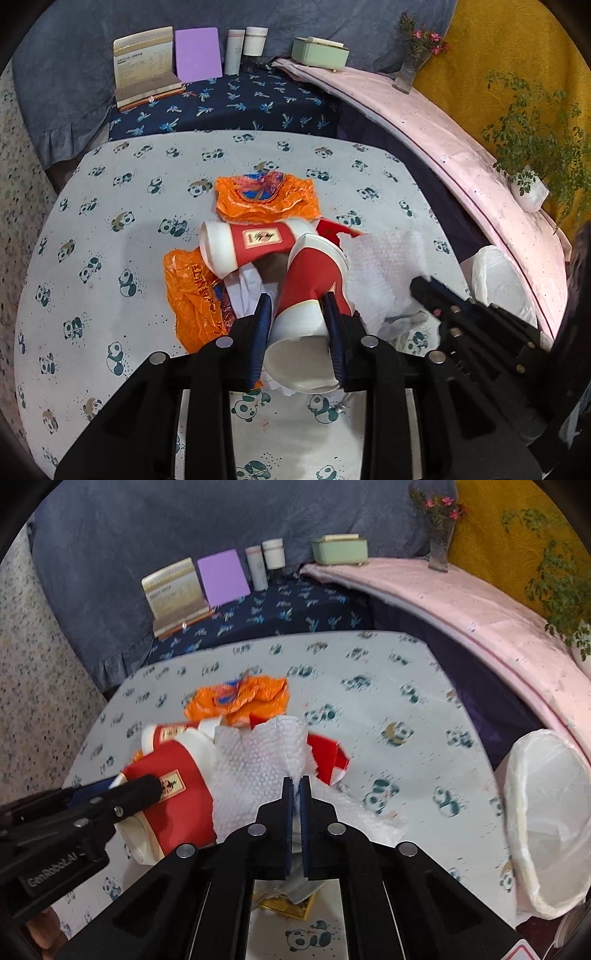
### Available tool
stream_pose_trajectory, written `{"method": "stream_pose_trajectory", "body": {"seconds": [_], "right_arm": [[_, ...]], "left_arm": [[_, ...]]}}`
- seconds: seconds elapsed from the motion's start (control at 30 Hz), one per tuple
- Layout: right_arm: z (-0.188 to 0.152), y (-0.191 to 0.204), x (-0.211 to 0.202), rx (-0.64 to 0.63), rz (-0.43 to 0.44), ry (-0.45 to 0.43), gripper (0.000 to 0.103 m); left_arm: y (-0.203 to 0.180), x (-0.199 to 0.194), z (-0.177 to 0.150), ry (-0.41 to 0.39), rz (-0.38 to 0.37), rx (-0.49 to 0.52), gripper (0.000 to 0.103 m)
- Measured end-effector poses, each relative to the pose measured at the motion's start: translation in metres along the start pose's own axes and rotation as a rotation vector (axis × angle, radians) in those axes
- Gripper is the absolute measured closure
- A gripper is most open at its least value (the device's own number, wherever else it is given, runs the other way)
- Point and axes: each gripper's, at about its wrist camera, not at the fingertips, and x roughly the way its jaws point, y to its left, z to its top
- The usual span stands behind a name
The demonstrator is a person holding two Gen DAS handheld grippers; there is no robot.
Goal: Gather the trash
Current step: 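Grasp the red-and-white paper cup with the left tool while the right tool grasps a tissue, then carry cup and tissue to the bin and open both tools over it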
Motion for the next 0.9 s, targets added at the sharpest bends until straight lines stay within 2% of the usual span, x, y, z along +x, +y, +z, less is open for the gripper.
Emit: {"method": "stream_pose_trajectory", "body": {"seconds": [0.3,0.47,0.9], "right_arm": [[0.021,-0.031,-0.057,0.060,-0.022,-0.137,0.100],[0.027,-0.049,-0.085,0.080,-0.062,-0.202,0.100],[0.007,-0.119,-0.128,0.183,-0.163,-0.265,0.100]], "left_arm": [[-0.030,-0.025,0.011,-0.067,-0.025,0.050,0.075],[-0.054,-0.034,0.014,-0.089,-0.040,0.086,0.075],[-0.137,-0.038,0.014,-0.111,-0.110,0.205,0.075]]}}
